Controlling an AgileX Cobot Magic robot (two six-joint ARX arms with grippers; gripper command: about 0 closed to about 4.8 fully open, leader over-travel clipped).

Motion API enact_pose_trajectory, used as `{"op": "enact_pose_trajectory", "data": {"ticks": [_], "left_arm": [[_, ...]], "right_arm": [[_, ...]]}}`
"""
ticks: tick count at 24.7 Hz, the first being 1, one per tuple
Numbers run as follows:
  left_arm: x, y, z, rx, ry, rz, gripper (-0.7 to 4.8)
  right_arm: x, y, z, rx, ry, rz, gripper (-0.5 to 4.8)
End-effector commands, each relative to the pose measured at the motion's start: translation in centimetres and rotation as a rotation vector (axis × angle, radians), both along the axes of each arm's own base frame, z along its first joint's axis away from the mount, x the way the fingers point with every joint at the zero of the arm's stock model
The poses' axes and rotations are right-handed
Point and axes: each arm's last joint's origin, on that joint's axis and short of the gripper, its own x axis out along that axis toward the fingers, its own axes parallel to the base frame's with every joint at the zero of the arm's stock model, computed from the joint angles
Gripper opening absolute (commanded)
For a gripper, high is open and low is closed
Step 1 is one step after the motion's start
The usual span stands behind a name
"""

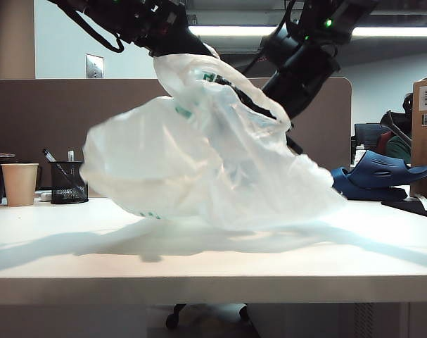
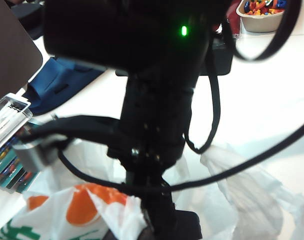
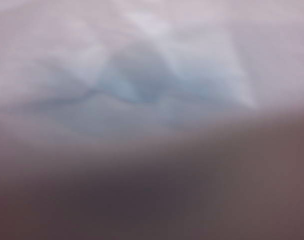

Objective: Put the power bank into the bag.

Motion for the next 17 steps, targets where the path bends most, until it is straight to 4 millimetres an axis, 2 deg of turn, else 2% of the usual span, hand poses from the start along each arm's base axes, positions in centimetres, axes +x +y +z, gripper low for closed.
{"op": "enact_pose_trajectory", "data": {"ticks": [1, 7, 9, 13, 17], "left_arm": [[0.0, -0.1, 0.3, -0.013, -0.015, -0.010, -0.06], [0.1, -0.1, 0.1, -0.006, -0.007, -0.006, -0.06], [0.5, -0.3, -0.8, 0.014, 0.022, 0.003, -0.06], [1.1, -0.5, -2.3, 0.057, 0.073, 0.032, -0.06], [1.3, -0.7, -2.9, 0.071, 0.098, 0.032, -0.06]], "right_arm": [[0.2, 0.6, -0.6, 0.008, 0.000, 0.015, 2.09], [0.5, 1.1, -2.5, -0.018, 0.039, 0.021, 2.09], [0.4, 1.3, -3.1, -0.083, 0.021, 0.011, 2.07], [0.4, 1.3, -3.2, -0.095, 0.025, 0.012, 2.07], [0.1, 1.2, -3.4, -0.114, 0.055, 0.016, 2.07]]}}
